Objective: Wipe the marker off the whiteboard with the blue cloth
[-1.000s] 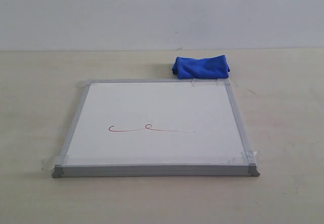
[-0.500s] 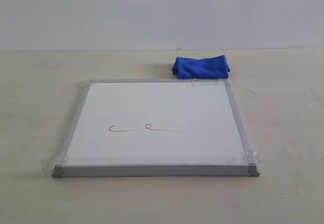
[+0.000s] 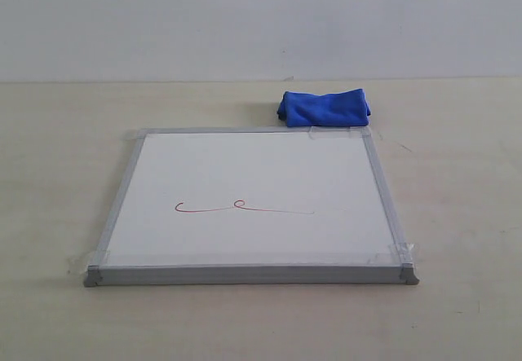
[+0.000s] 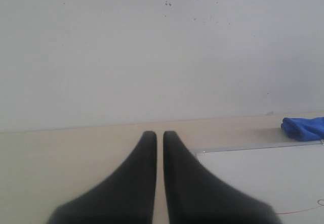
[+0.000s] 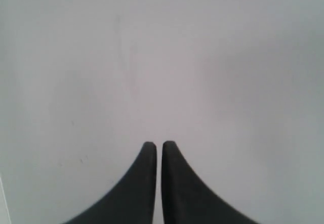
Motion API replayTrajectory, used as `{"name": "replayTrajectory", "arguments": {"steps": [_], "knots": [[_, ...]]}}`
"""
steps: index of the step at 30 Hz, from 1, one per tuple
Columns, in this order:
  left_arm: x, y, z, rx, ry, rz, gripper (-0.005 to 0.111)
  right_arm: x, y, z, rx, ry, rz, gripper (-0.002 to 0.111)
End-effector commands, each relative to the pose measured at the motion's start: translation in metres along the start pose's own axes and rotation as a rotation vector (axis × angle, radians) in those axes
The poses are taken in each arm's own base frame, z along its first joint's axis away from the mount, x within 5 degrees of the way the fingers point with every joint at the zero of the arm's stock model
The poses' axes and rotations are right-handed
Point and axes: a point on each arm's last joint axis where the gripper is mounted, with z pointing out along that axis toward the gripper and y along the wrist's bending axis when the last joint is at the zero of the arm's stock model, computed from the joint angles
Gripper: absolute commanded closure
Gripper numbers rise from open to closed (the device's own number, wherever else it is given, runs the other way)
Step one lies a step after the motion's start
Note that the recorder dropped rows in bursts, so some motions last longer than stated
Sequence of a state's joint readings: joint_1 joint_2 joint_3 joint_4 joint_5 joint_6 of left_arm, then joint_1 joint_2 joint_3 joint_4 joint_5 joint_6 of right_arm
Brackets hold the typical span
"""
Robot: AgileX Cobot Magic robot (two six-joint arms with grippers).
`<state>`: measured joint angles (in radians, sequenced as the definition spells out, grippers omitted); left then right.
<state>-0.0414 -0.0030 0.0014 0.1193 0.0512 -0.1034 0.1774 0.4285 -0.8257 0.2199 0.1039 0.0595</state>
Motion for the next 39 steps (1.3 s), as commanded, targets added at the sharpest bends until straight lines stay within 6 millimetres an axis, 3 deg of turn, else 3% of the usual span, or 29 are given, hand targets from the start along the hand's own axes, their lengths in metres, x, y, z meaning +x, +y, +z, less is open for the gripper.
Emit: {"name": "replayTrajectory", "arguments": {"steps": [1, 6, 10, 13, 17, 24, 31, 39], "knots": [[0.0, 0.0, 0.0, 0.005, 0.002, -0.015, 0.102, 0.014, -0.002, 0.076, 0.015, 0.347, -0.192, 0.107], [0.0, 0.0, 0.0, 0.005, 0.002, -0.015, 0.102, 0.041, -0.008, 0.148, -0.043, 0.633, -0.379, 0.107], [0.0, 0.0, 0.0, 0.005, 0.002, -0.015, 0.102, 0.071, -0.017, 0.193, -0.088, 0.799, -0.451, 0.107], [0.0, 0.0, 0.0, 0.005, 0.002, -0.015, 0.102, 0.104, -0.027, 0.228, -0.121, 0.925, -0.48, 0.107], [0.0, 0.0, 0.0, 0.005, 0.002, -0.015, 0.102, 0.156, -0.056, 0.266, -0.15, 1.108, -0.508, 0.107], [0.0, 0.0, 0.0, 0.005, 0.002, -0.015, 0.102, 0.23, -0.113, 0.318, -0.144, 1.274, -0.485, 0.107], [0.0, 0.0, 0.0, 0.005, 0.002, -0.015, 0.102, 0.267, -0.126, 0.365, -0.199, 1.247, -0.46, 0.107], [0.0, 0.0, 0.0, 0.005, 0.002, -0.015, 0.102, 0.329, -0.144, 0.374, -0.265, 1.323, -0.444, 0.107]]}}
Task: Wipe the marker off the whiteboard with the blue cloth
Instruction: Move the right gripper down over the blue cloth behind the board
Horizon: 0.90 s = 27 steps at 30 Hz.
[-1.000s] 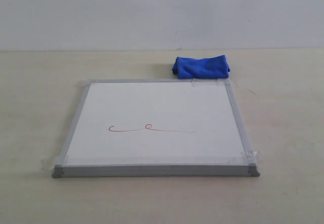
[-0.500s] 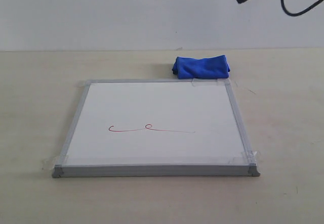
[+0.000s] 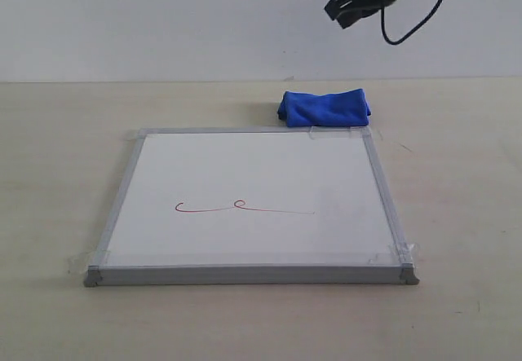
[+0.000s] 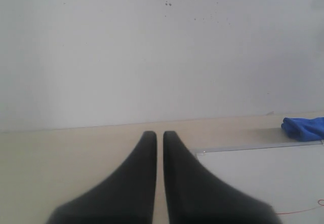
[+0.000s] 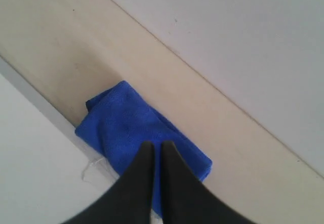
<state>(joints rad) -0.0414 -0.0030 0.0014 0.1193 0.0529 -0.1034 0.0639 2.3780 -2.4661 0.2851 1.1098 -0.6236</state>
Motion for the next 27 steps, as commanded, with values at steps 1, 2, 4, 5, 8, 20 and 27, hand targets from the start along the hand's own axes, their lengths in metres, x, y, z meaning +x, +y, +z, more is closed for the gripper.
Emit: {"name": "replayTrajectory", "arguments": {"steps": [1, 2, 4, 5, 8, 20, 27], "knots": [[0.0, 0.0, 0.0, 0.005, 0.001, -0.015, 0.102, 0.014, -0.001, 0.035, -0.052, 0.042, -0.018, 0.107], [0.0, 0.0, 0.0, 0.005, 0.001, -0.015, 0.102, 0.017, -0.001, 0.04, -0.057, 0.05, -0.025, 0.105], [0.0, 0.0, 0.0, 0.005, 0.001, -0.015, 0.102, 0.02, 0.001, 0.05, -0.061, 0.06, -0.037, 0.091], [0.0, 0.0, 0.0, 0.005, 0.001, -0.015, 0.102, 0.022, 0.001, 0.054, -0.059, 0.06, -0.038, 0.08], [0.0, 0.0, 0.0, 0.005, 0.001, -0.015, 0.102, 0.027, 0.002, 0.068, -0.062, 0.063, -0.084, 0.043], [0.0, 0.0, 0.0, 0.005, 0.001, -0.015, 0.102, 0.038, 0.022, 0.118, -0.073, 0.061, -0.222, 0.034], [0.0, 0.0, 0.0, 0.005, 0.001, -0.015, 0.102, 0.042, 0.021, 0.127, -0.017, 0.086, -0.26, 0.028]]}}
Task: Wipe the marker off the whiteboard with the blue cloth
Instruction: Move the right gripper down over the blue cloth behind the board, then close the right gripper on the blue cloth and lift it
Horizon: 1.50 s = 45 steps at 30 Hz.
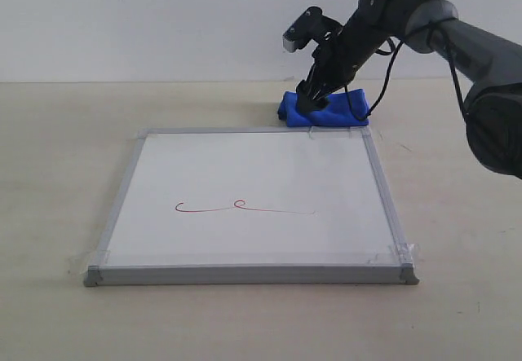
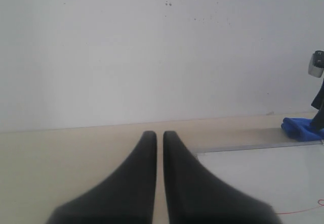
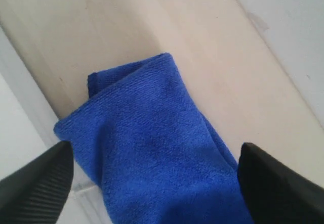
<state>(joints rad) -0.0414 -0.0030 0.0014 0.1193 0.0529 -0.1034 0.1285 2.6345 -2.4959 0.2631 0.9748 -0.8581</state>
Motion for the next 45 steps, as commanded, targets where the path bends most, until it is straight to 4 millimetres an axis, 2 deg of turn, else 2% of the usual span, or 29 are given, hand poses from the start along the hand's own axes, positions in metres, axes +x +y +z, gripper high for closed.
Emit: {"name": "replayTrajectory", "arguments": {"steps": [1, 17, 25, 32, 42, 45], "knots": [[0.0, 0.0, 0.0, 0.005, 0.001, -0.015, 0.102, 0.003, -0.004, 0.004, 0.048, 0.015, -0.019, 0.028], [0.0, 0.0, 0.0, 0.005, 0.001, -0.015, 0.102, 0.019, -0.001, 0.036, 0.059, 0.033, 0.02, 0.028], [0.0, 0.0, 0.0, 0.005, 0.001, -0.015, 0.102, 0.024, -0.001, 0.036, 0.061, 0.087, 0.032, 0.029], [0.0, 0.0, 0.0, 0.005, 0.001, -0.015, 0.102, 0.025, 0.0, 0.033, 0.038, 0.116, 0.03, 0.05], [0.0, 0.0, 0.0, 0.005, 0.001, -0.015, 0.102, 0.026, 0.003, 0.03, 0.01, 0.149, -0.012, 0.108], [0.0, 0.0, 0.0, 0.005, 0.001, -0.015, 0.102, 0.024, 0.004, 0.028, -0.003, 0.136, -0.009, 0.108]]}}
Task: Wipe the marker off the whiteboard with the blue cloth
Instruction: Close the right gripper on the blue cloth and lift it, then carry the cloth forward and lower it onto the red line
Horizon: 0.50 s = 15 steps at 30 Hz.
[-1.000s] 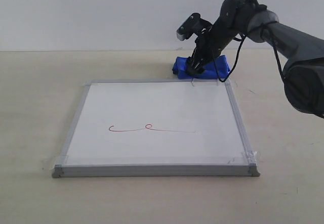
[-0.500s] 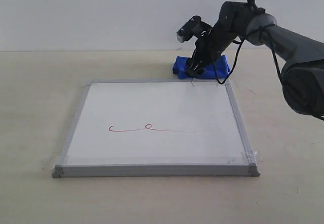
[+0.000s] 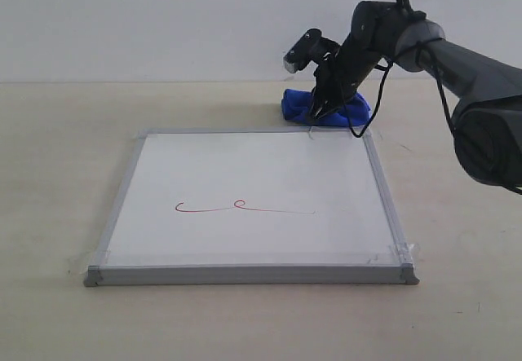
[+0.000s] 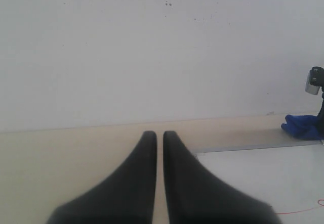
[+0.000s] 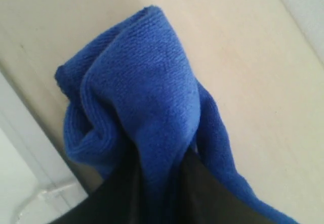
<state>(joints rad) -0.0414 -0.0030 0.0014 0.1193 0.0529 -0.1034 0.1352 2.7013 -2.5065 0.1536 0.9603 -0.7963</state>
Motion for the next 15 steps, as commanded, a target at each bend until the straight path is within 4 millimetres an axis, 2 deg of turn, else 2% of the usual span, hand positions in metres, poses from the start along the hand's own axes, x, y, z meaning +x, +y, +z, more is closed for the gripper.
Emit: {"name": "replayTrajectory", "arguments": {"steps": [1, 5, 7, 8, 10, 13, 15], "knots": [[0.0, 0.0, 0.0, 0.005, 0.001, -0.015, 0.102, 0.003, 0.001, -0.004, -0.03, 0.028, -0.002, 0.108], [0.0, 0.0, 0.0, 0.005, 0.001, -0.015, 0.102, -0.011, -0.006, -0.026, 0.012, -0.037, 0.082, 0.108], [0.0, 0.0, 0.0, 0.005, 0.001, -0.015, 0.102, -0.022, -0.01, -0.047, 0.03, -0.09, 0.124, 0.109], [0.0, 0.0, 0.0, 0.005, 0.001, -0.015, 0.102, -0.032, -0.012, -0.068, 0.033, -0.141, 0.164, 0.109], [0.0, 0.0, 0.0, 0.005, 0.001, -0.015, 0.102, -0.042, -0.012, -0.092, 0.004, -0.196, 0.213, 0.109], [0.0, 0.0, 0.0, 0.005, 0.001, -0.015, 0.102, -0.047, -0.007, -0.112, -0.068, -0.2, 0.275, 0.109], [0.0, 0.0, 0.0, 0.005, 0.001, -0.015, 0.102, -0.046, 0.004, -0.12, -0.146, -0.14, 0.289, 0.109]]}}
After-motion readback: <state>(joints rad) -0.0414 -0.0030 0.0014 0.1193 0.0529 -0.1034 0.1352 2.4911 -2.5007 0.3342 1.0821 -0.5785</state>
